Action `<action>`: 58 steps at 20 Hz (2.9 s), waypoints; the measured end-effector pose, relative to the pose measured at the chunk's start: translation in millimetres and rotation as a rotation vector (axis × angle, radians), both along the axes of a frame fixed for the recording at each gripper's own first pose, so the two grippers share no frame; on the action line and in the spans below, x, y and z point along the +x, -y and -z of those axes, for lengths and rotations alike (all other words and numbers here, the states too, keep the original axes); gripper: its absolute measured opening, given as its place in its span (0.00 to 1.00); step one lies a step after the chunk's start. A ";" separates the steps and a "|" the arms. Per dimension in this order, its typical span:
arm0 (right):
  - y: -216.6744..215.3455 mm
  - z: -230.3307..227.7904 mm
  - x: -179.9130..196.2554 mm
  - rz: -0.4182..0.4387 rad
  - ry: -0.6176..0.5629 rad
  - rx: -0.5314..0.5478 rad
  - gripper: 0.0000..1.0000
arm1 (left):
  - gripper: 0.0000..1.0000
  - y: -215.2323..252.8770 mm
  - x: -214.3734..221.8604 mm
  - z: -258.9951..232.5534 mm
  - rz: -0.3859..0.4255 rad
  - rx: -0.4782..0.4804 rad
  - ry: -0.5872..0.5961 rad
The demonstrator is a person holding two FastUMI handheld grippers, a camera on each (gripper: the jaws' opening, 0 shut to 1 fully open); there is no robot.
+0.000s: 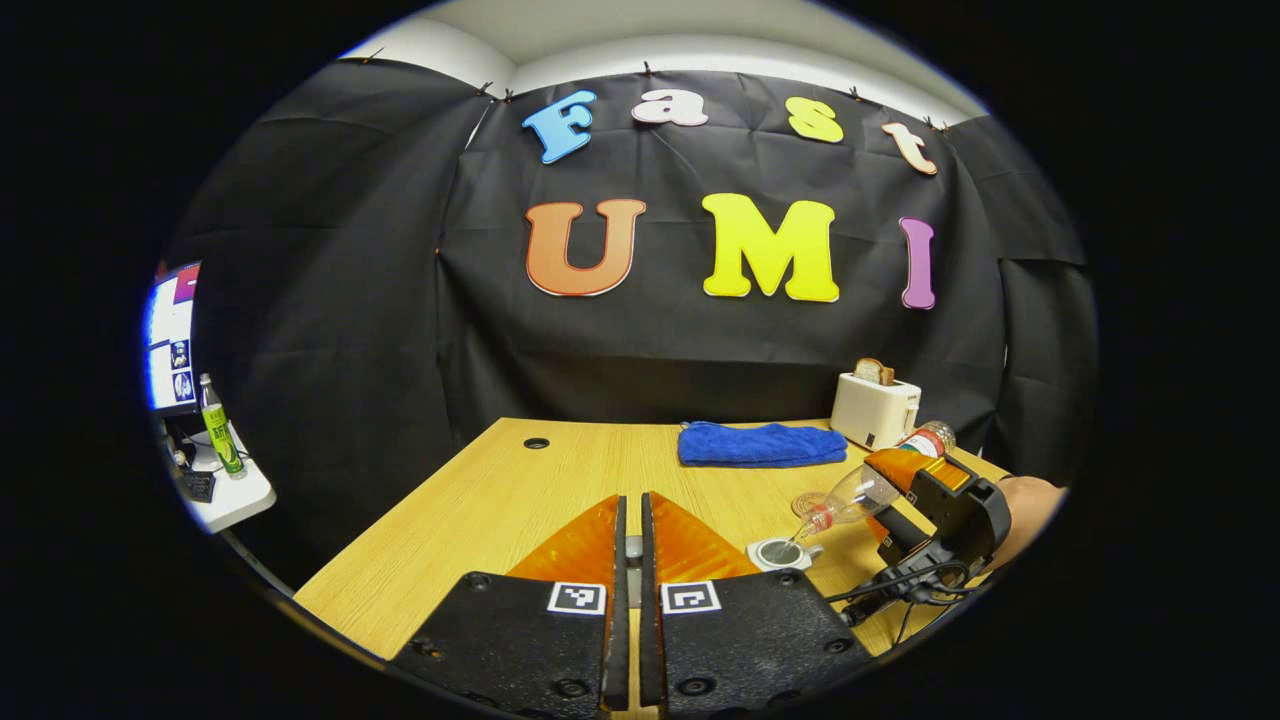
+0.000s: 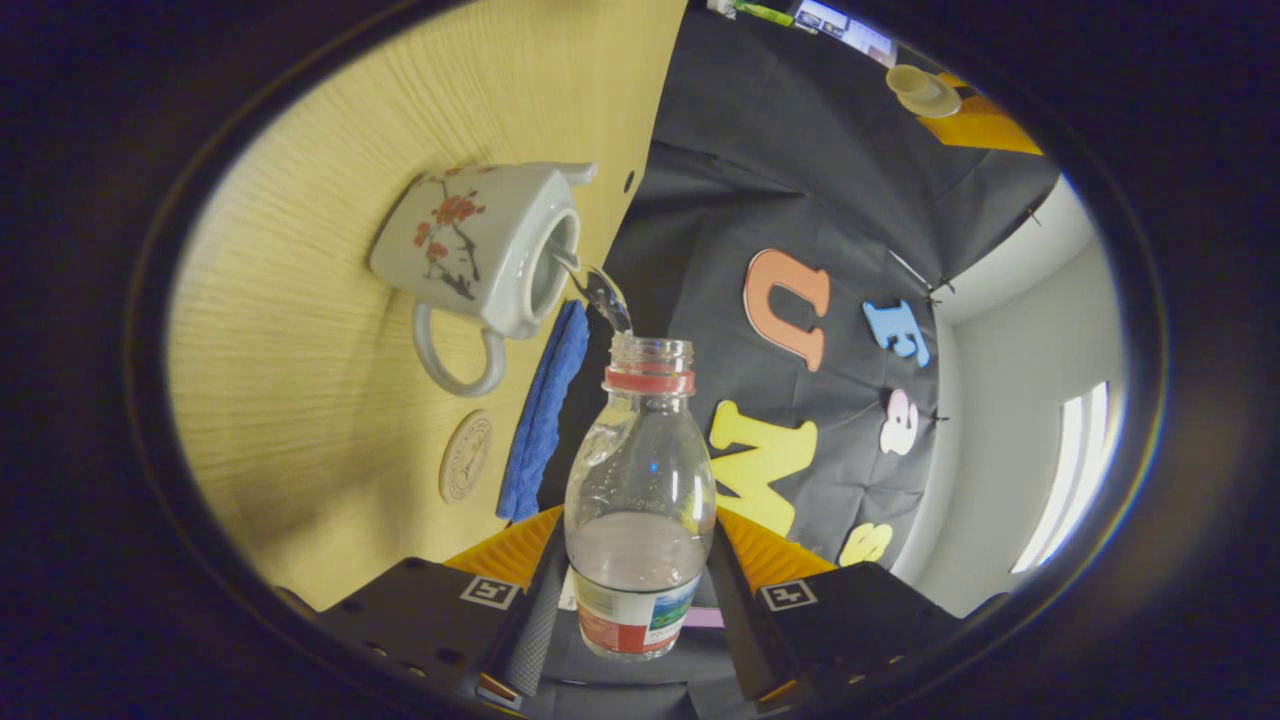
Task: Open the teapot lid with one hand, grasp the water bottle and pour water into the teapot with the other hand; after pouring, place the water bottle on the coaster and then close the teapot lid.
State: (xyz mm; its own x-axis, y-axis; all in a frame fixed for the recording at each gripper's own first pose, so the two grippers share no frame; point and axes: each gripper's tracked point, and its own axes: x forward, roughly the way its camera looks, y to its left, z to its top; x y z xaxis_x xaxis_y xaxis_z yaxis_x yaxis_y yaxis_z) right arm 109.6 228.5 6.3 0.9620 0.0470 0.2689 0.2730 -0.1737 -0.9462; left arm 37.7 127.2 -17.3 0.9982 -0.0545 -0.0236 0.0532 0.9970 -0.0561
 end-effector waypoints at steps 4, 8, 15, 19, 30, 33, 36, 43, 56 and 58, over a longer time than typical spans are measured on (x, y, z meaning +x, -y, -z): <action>0.4 -5.8 1.4 -0.004 0.029 -0.051 0.72 | 0.06 -1.2 -1.2 0.9 -0.001 0.002 0.001; 0.6 -11.2 2.2 -0.003 0.053 -0.090 0.73 | 0.06 -2.2 -1.7 0.6 -0.002 0.003 -0.001; -2.6 -23.6 -0.8 -0.022 0.111 -0.190 0.72 | 0.06 2.4 -3.0 -1.0 0.002 0.022 0.002; -2.7 -31.1 -1.7 -0.045 0.133 -0.238 0.72 | 0.06 3.5 -2.2 0.6 -0.005 0.040 -0.005; -16.0 -54.2 -8.5 -0.065 0.191 -0.337 0.72 | 0.06 -4.3 -1.2 2.8 -0.040 0.071 -0.014; -18.2 -54.8 -7.4 -0.069 0.197 -0.364 0.73 | 0.06 -7.8 -1.1 2.7 -0.045 0.063 -0.016; -22.3 -56.9 -8.3 -0.069 0.205 -0.398 0.72 | 0.06 -9.6 -0.4 5.6 -0.049 0.059 -0.023; -21.6 -62.2 -7.8 -0.079 0.220 -0.379 0.72 | 0.06 -9.6 -0.4 5.5 -0.046 0.059 -0.027; 22.1 -14.1 34.5 -0.165 -0.162 0.387 0.72 | 0.06 -1.1 3.9 0.3 -0.029 -0.019 -0.016; 31.8 -15.9 39.7 -0.185 -0.214 0.592 0.72 | 0.07 3.4 3.9 0.2 -0.022 -0.006 -0.010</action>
